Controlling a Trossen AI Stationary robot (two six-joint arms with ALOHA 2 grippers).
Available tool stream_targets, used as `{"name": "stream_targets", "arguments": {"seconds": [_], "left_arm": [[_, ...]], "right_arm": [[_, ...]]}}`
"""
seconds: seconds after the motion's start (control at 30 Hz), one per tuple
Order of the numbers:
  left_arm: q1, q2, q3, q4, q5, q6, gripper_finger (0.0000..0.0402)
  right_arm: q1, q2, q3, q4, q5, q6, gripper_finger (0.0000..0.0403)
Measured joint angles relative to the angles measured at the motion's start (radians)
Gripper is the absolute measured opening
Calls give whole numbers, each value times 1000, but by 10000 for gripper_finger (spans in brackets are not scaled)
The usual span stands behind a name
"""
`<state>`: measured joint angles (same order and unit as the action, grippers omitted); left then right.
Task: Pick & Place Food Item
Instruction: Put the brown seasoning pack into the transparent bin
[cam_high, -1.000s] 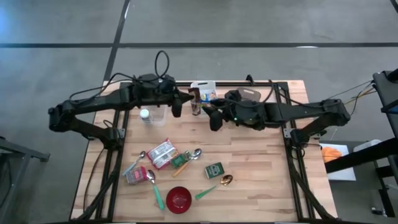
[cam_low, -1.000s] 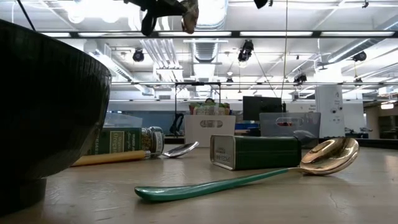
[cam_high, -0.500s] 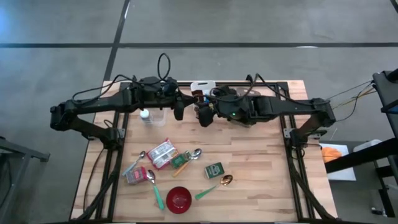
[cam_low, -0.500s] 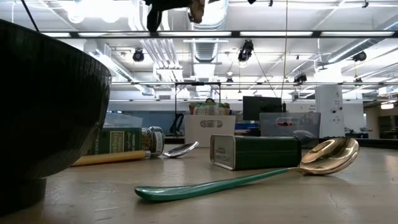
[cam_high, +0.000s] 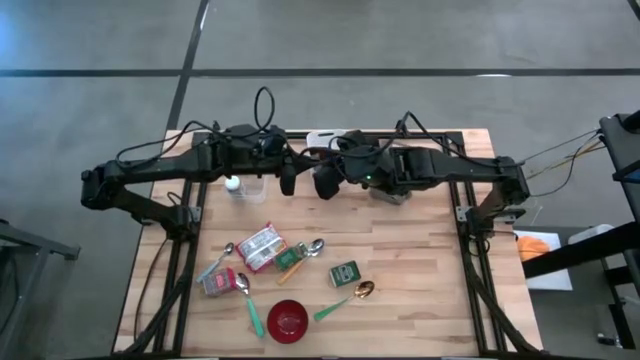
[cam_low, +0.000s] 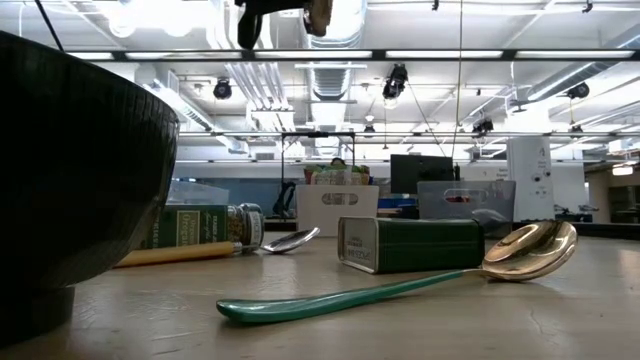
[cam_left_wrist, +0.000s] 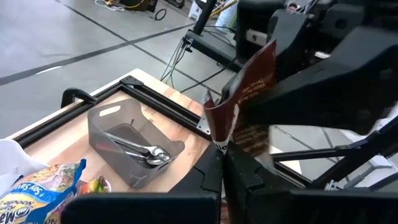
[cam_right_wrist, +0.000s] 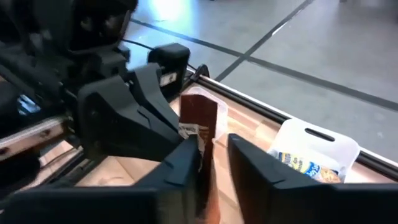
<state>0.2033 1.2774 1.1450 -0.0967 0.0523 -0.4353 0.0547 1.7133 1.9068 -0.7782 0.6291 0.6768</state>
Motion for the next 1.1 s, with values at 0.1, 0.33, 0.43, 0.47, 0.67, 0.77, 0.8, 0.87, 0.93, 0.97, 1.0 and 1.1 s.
{"name": "stream_targets", "arguments": {"seconds": [0.1, 0.33, 0.43, 0.47, 0.67, 0.77, 0.8, 0.87, 0.93, 0.97, 1.0, 1.1], "left_arm": [[-1, 0, 1, 12, 0, 0, 0], [-2, 0, 1, 17, 10, 0, 0], [-2, 0, 5, 23, 15, 7, 0], [-2, 0, 7, 26, 21, 13, 1], [-1, 0, 7, 30, 75, 54, 9], [-2, 0, 8, 40, 94, 88, 42], [-2, 0, 10, 45, 98, 102, 57], [-2, -2, 11, 46, 99, 123, 94], [-2, -2, 11, 45, 100, 125, 133], [-2, -2, 11, 44, 100, 125, 152], [-2, -2, 11, 41, 100, 126, 170], [-2, -3, 11, 29, 102, 160, 219]], "right_arm": [[0, -1, -12, 0, -3, 0, 26], [-1, -4, -21, 1, -35, -38, 11], [-1, -5, -16, 0, -39, -61, 10], [-1, -5, -15, 1, -40, -70, 10], [-1, -14, -15, -2, -101, -127, 9], [-1, -20, -15, -4, -133, -151, 9], [-1, -21, -16, -5, -151, -159, 9], [-1, -22, -18, -9, -182, -167, 8], [-1, -23, -18, -12, -206, -180, 8], [-1, -25, -18, -12, -217, -186, 8], [-2, -26, -18, -12, -233, -193, 8], [-2, -28, -18, -17, -301, -214, 8]]}}
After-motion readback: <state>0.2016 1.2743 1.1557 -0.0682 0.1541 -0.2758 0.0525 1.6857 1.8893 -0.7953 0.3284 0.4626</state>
